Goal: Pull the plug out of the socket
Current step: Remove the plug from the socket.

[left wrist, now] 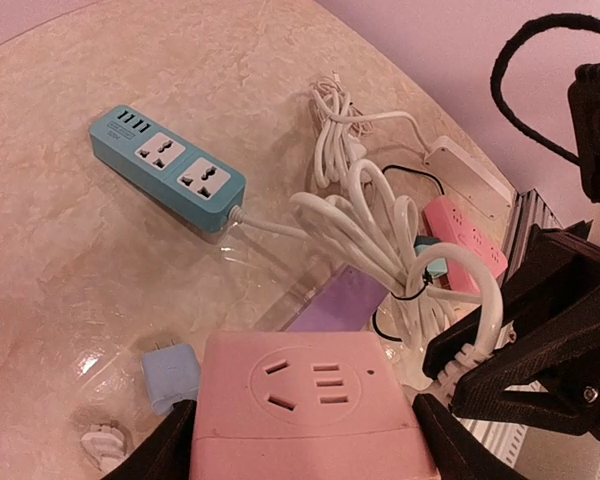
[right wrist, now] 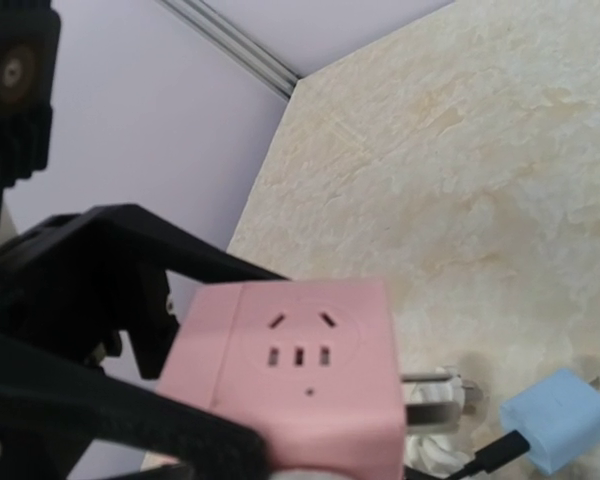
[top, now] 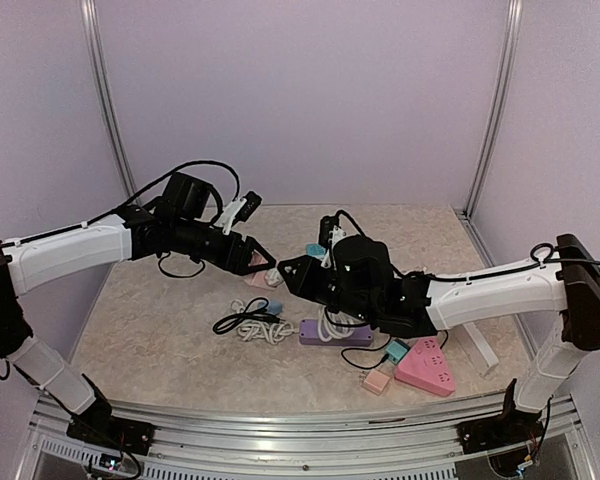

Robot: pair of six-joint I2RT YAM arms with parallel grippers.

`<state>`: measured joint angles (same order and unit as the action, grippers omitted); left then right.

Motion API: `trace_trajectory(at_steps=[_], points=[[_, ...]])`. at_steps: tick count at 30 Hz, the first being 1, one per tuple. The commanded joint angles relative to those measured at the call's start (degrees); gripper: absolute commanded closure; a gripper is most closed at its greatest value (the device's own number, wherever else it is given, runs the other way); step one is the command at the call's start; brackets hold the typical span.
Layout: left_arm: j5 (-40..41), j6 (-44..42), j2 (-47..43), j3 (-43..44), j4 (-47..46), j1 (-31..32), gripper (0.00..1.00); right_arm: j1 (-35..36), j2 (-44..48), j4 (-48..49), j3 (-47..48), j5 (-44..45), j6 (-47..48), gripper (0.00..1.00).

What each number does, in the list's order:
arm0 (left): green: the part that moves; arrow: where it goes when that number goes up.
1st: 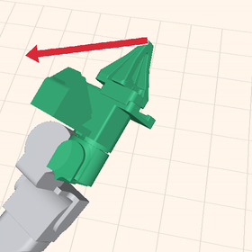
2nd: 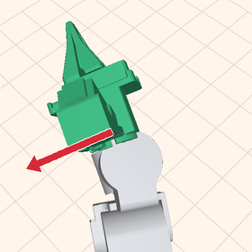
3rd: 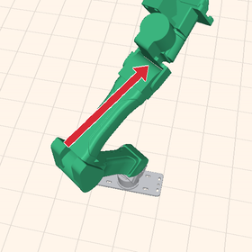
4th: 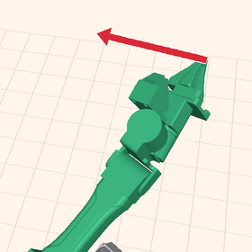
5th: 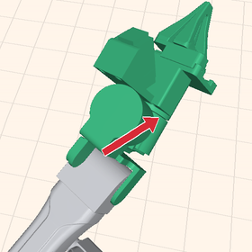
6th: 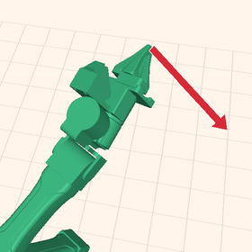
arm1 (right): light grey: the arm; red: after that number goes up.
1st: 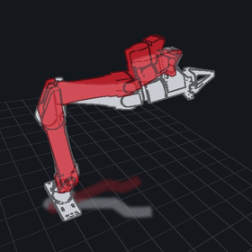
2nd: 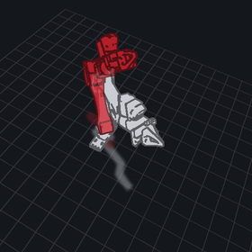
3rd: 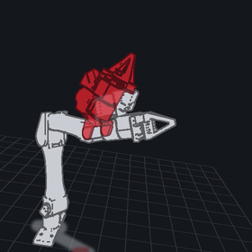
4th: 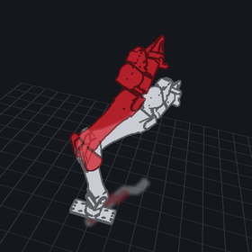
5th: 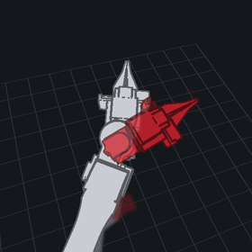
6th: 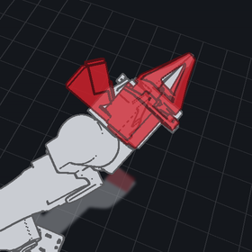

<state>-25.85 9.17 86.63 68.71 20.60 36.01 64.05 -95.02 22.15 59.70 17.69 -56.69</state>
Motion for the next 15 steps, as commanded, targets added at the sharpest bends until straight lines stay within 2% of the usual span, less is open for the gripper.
trace_trajectory(at_steps=[1, 9, 15], points=[[0.02, -0.49, -0.26, 0.23, -0.33, -2.39, 1.00, -0.52, 2.03, -3.53, -0.51, 5.41, 1.11, 1.00], [1.95, -8.94, -2.66, -0.81, -0.41, 6.06, 1.00, -6.65, 1.70, -6.20, 1.55, 0.67, 1.81, 1.00], [5.46, -12.27, -0.56, 0.50, 2.45, 8.89, 1.00, -7.36, 2.15, -7.17, 2.73, 1.55, 3.11, 1.00]])
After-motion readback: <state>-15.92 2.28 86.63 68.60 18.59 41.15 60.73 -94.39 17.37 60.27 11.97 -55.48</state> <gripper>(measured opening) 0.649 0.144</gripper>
